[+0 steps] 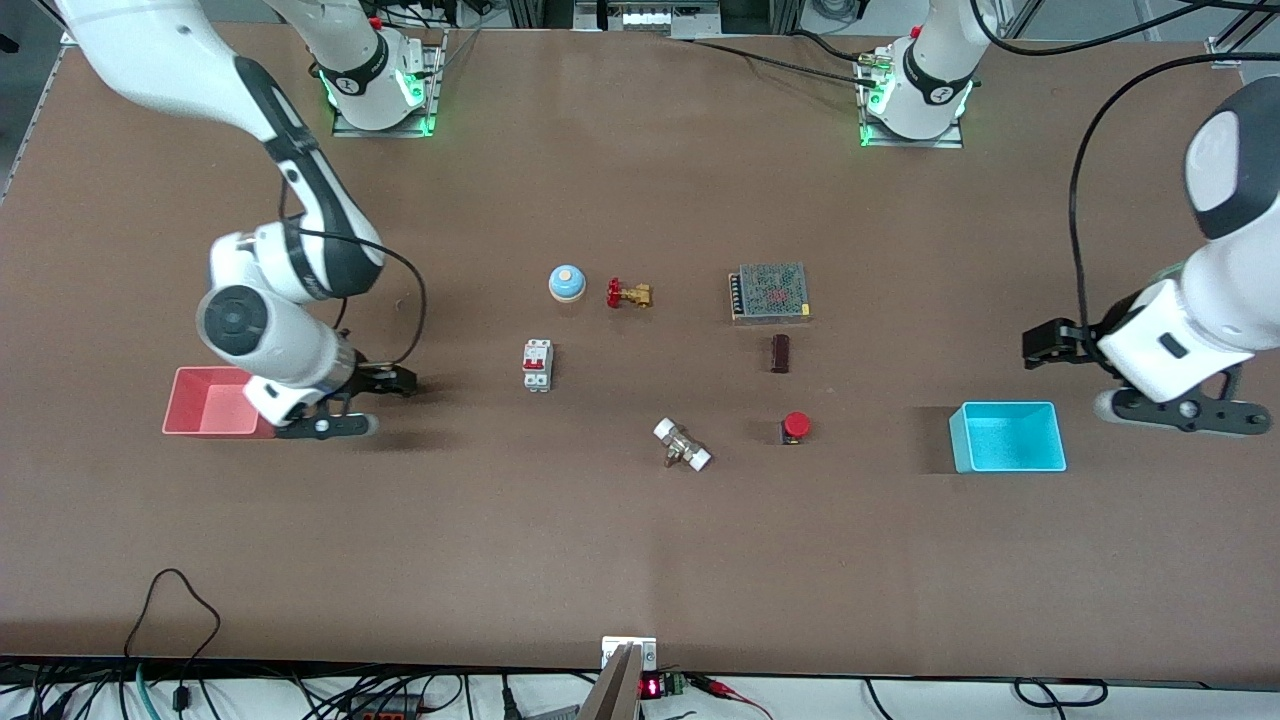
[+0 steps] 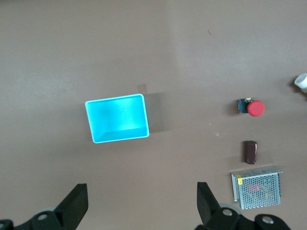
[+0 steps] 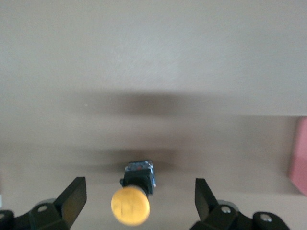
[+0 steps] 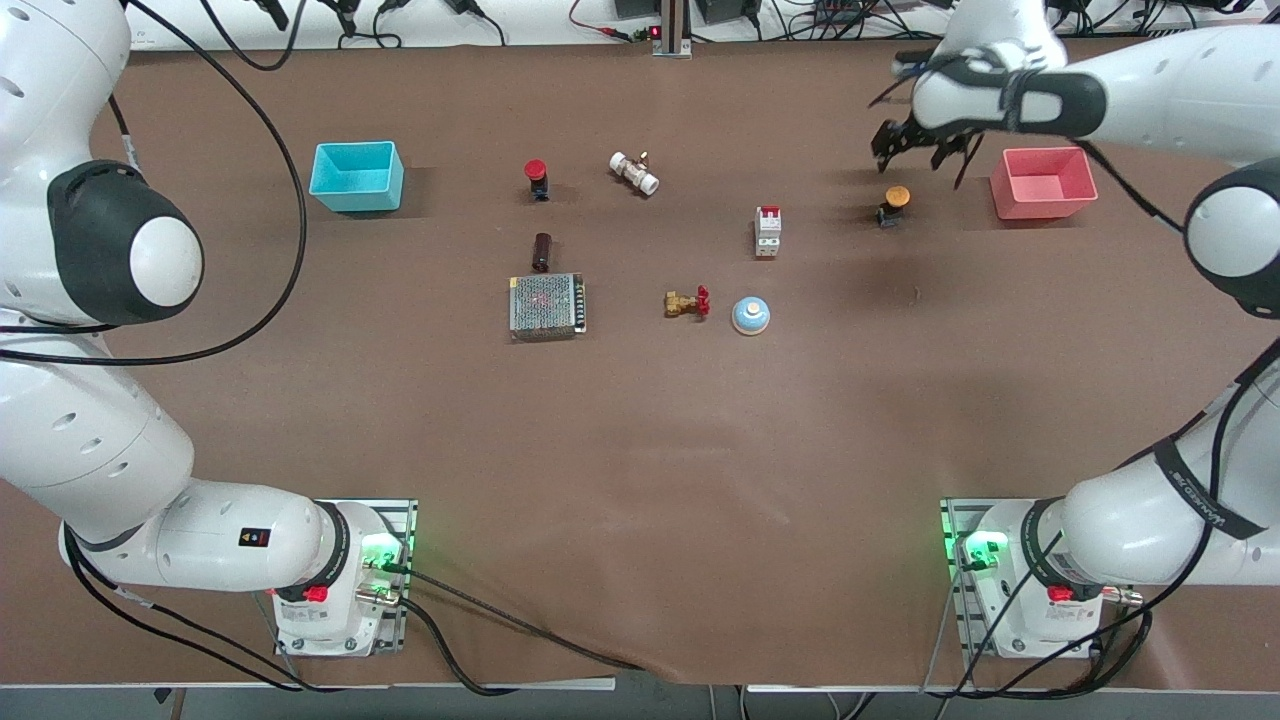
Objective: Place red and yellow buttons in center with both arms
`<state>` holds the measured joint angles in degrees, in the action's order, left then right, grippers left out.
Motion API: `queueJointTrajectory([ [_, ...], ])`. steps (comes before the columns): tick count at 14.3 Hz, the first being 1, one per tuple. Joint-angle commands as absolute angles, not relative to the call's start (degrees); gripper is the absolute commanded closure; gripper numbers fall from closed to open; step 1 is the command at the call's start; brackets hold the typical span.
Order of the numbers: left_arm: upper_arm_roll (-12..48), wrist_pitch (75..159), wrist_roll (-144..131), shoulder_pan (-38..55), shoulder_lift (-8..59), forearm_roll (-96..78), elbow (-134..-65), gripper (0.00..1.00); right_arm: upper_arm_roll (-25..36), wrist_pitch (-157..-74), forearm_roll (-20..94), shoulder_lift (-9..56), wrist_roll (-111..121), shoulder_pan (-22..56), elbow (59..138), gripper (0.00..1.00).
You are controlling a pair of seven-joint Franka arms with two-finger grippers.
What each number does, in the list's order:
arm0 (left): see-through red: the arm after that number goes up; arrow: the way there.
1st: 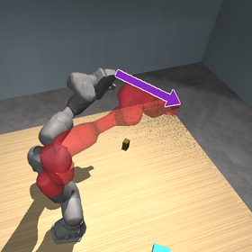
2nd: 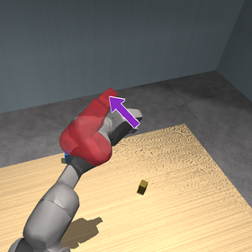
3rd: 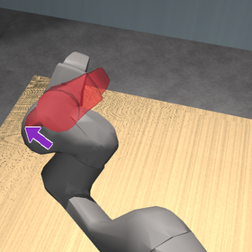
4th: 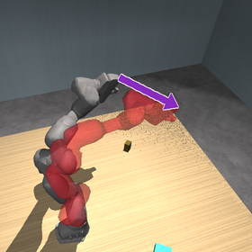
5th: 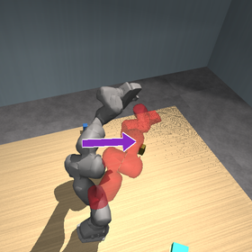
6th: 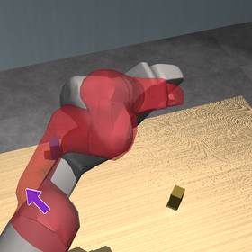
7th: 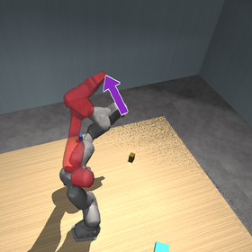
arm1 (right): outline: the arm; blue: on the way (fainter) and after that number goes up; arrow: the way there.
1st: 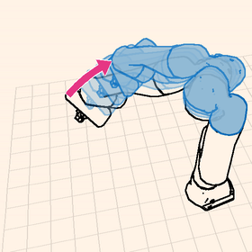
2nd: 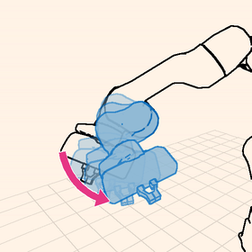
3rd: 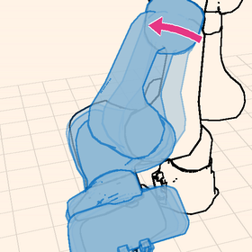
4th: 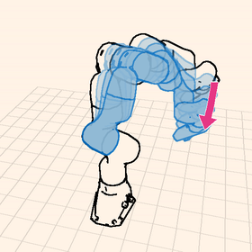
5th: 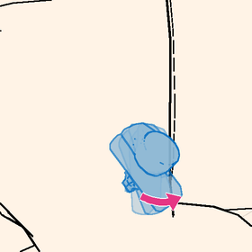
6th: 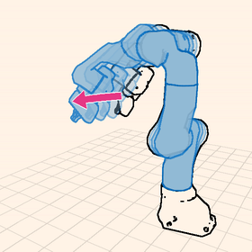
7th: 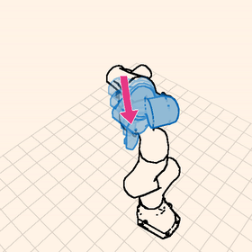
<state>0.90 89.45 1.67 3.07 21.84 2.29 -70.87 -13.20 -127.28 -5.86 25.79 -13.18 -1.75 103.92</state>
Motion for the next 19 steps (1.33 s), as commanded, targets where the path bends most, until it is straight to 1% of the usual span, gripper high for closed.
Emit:
queueJointTrajectory([
  [1, 2.3, 86.1, 2.8, 1.5, 20.9, 2.3, -70.6, 0.0, -12.3, -115.7, -0.2, 18.6, -12.0, -4.6, 98.9, 0.0],
  [3, 2.5, 86.9, 2.5, 1.4, 19.3, 2.7, -72.8, 0.0, -8.5, -107.5, 0.1, 15.8, -9.6, -5.1, 93.8, 0.0],
  [4, 2.4, 88.1, 2.5, 1.3, 17.6, 2.8, -75.8, 0.0, -6.5, -104.4, 0.0, 15.0, -8.1, -5.2, 91.8, 0.0],
  [5, 2.4, 92.8, 2.6, 1.3, 13.6, 3.2, -82.1, 0.0, -4.3, -102.8, 0.2, 13.7, -6.0, -5.2, 90.1, 0.0],
  [6, 2.5, 99.3, 2.2, 1.4, 8.0, 3.1, -91.4, 0.0, -3.4, -102.5, -0.3, 11.6, -4.2, -5.3, 89.7, 0.0],
  [7, 2.5, 103.5, 2.0, 1.3, 3.6, 3.2, -98.0, 0.0, -3.4, -101.5, -0.6, 9.4, -3.6, -5.3, 89.8, 0.0],
  [8, 2.5, 103.4, 2.0, 1.2, 2.2, 3.1, -99.7, 0.0, -3.5, -98.6, -0.9, 7.8, -3.9, -5.3, 89.8, 0.0],
  [10, 2.4, 102.8, 2.0, 1.2, 2.3, 3.0, -99.1, 0.0, -3.5, -96.1, -0.8, 5.5, -3.8, -5.0, 89.8, 0.0],
  [12, 2.4, 102.8, 2.4, 1.2, 2.4, 2.6, -98.5, 0.0, -3.3, -92.6, -0.5, 4.7, -5.4, -2.3, 89.7, 0.0],
  [19, 3.2, 103.4, 2.8, 1.1, 1.4, 2.5, -99.4, 0.0, -3.3, -92.2, -2.3, 5.1, -5.4, -1.8, 89.4, 0.0],
])
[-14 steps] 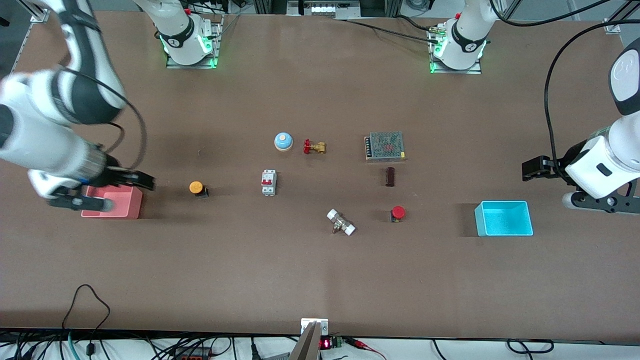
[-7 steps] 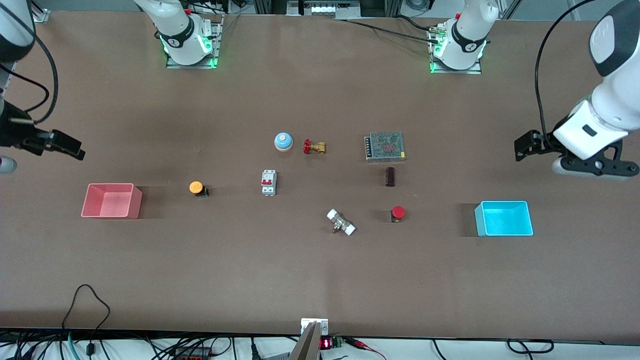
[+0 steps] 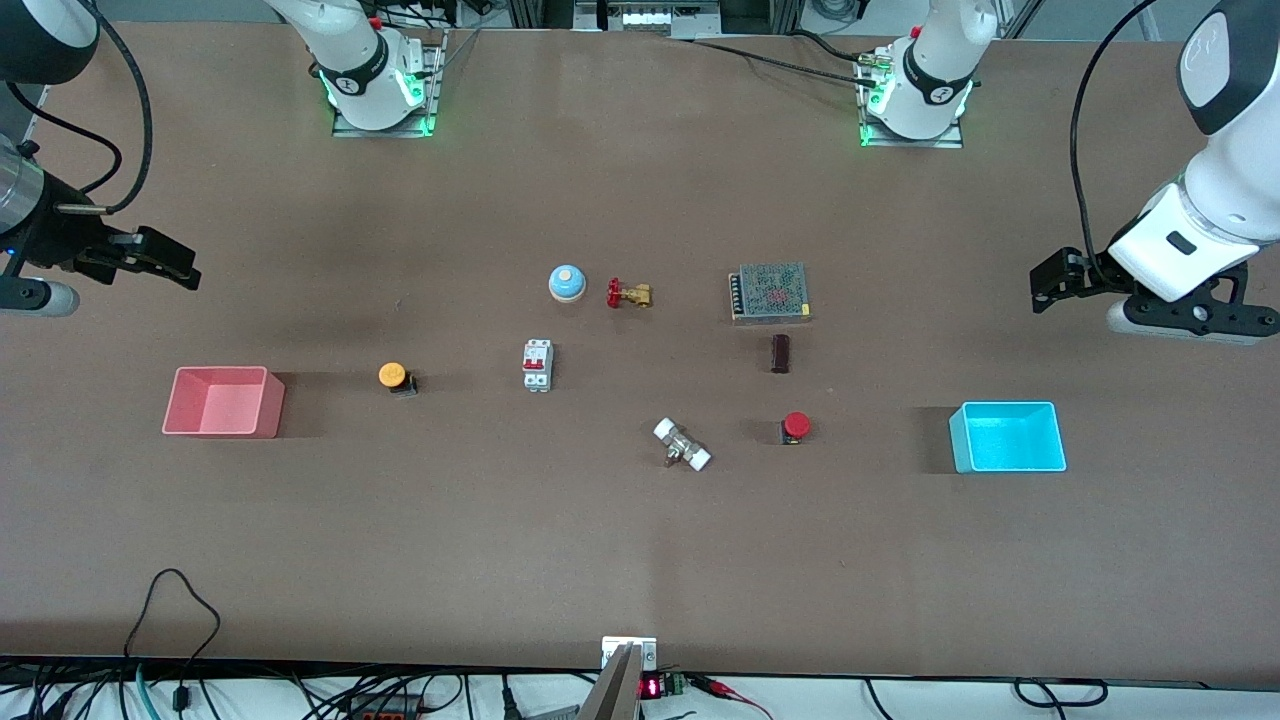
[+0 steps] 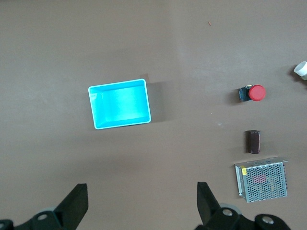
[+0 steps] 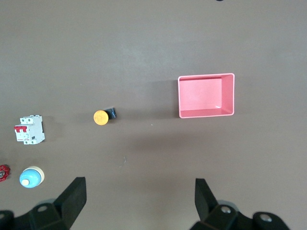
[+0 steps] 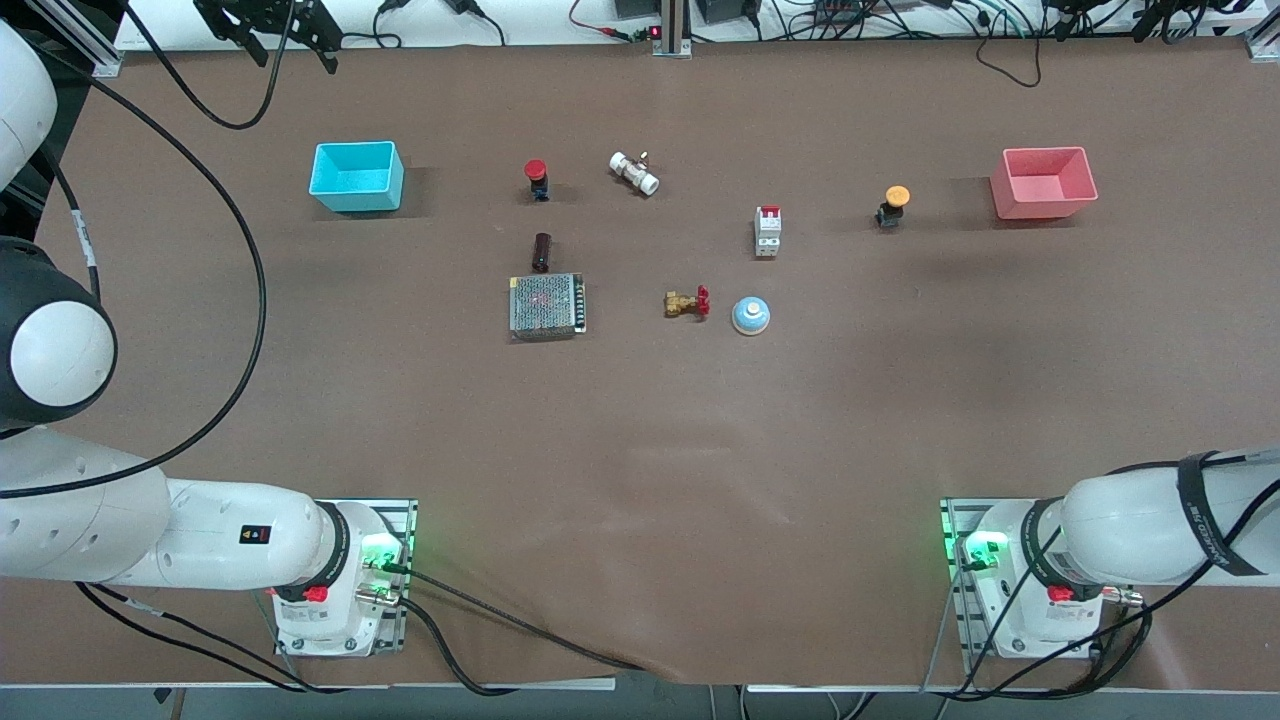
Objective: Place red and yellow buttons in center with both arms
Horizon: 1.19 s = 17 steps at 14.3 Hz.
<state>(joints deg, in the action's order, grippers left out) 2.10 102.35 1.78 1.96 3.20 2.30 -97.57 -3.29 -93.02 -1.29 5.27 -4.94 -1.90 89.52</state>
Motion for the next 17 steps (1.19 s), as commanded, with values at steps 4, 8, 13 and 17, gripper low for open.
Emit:
queueJointTrajectory([
  [4, 3.2, 107.3, 3.1, 0.6, -1.1, 2.5, -103.7, 0.0, -3.4, -92.2, -2.5, 5.1, -5.2, -1.8, 88.9, 0.0],
  [8, 3.2, 107.1, 3.2, 0.3, -1.7, 2.4, -104.6, 0.0, -3.4, -92.3, -2.4, 5.2, -5.4, -1.8, 88.9, 0.0],
  [13, 3.2, 106.8, 3.2, 0.3, -1.5, 2.5, -104.2, 0.0, -3.3, -92.3, -2.4, 5.4, -5.1, -2.2, 88.9, 0.0],
  [17, 3.2, 106.8, 3.2, 0.3, -1.5, 2.4, -104.2, 0.0, -3.3, -92.3, -2.4, 5.4, -5.0, -2.2, 88.9, 0.0],
])
